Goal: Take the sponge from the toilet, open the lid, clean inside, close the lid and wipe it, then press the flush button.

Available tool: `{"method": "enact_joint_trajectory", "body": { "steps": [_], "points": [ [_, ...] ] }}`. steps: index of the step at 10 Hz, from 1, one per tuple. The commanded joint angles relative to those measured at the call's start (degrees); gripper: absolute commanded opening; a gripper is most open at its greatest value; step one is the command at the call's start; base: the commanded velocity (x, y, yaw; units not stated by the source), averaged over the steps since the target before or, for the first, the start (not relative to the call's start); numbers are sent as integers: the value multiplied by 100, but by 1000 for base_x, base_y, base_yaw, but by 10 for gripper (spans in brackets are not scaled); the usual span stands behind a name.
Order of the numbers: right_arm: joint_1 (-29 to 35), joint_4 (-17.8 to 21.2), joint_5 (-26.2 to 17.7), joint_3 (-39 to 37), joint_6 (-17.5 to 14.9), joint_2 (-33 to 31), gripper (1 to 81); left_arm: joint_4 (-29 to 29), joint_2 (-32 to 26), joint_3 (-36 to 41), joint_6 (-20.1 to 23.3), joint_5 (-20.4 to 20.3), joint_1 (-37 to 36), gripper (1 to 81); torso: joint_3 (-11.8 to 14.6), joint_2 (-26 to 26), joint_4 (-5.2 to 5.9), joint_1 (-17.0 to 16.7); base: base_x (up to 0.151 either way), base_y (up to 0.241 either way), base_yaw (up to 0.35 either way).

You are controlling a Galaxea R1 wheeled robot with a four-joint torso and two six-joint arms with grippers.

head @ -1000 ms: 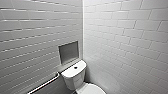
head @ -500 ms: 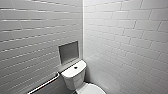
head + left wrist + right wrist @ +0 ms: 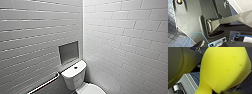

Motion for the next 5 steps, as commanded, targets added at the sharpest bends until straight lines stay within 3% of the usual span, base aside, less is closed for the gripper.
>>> {"method": "enact_joint_trajectory", "body": {
  "steps": [1,5],
  "points": [
    [-23,78,-14,986,-29,-715,10,-60,-200,178,43,213,-262,811,0,0,0,0,0,0,0],
    [-93,157,56,934,-3,-689,10,-69,-209,178,34,213,-272,811,0,0,0,0,0,0,0]
  ]
}}
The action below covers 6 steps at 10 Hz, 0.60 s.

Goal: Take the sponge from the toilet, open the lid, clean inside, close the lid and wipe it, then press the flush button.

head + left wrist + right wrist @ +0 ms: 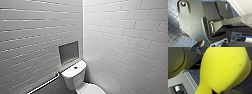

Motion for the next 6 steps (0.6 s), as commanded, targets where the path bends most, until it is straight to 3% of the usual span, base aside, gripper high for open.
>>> {"method": "enact_joint_trajectory", "body": {
  "steps": [1,2,6],
  "points": [
    [166,111,-356,122,-6,-60,10,-60,-60,82,42,323,-246,811,0,0,0,0,0,0,0],
    [166,111,-356,70,-6,-34,10,-60,-60,82,42,323,-246,811,0,0,0,0,0,0,0],
    [158,111,-356,-132,-6,63,10,-51,-59,82,51,323,-246,811,2,-2,0,-9,80,0,0]
  ]
}}
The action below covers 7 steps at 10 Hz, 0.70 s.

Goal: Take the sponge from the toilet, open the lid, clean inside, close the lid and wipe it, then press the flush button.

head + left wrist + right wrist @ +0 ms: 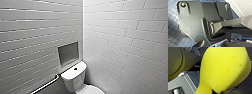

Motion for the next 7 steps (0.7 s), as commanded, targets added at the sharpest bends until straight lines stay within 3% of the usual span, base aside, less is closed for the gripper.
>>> {"method": "enact_joint_trajectory", "body": {
  "steps": [1,7],
  "points": [
    [94,88,-414,87,-8,-71,10,-43,-62,79,50,336,-216,811,0,0,0,0,86,0,0],
    [32,70,-405,61,1,-71,10,-43,-53,79,50,336,-208,811,0,-2,0,-2,86,0,0]
  ]
}}
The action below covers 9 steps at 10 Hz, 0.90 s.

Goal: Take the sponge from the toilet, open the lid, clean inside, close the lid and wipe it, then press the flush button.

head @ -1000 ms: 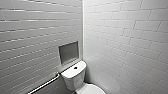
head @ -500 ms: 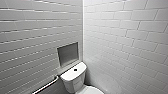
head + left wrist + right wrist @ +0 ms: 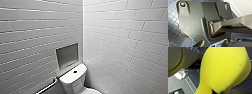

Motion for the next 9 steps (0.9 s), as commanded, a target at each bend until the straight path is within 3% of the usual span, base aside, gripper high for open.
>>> {"method": "enact_joint_trajectory", "body": {
  "steps": [1,9],
  "points": [
    [118,67,-399,84,1,-97,10,-43,-61,88,51,330,-228,811,0,0,0,0,86,0,0],
    [118,33,-399,40,-8,-97,10,-34,-35,106,51,330,-228,811,0,0,0,0,86,0,0]
  ]
}}
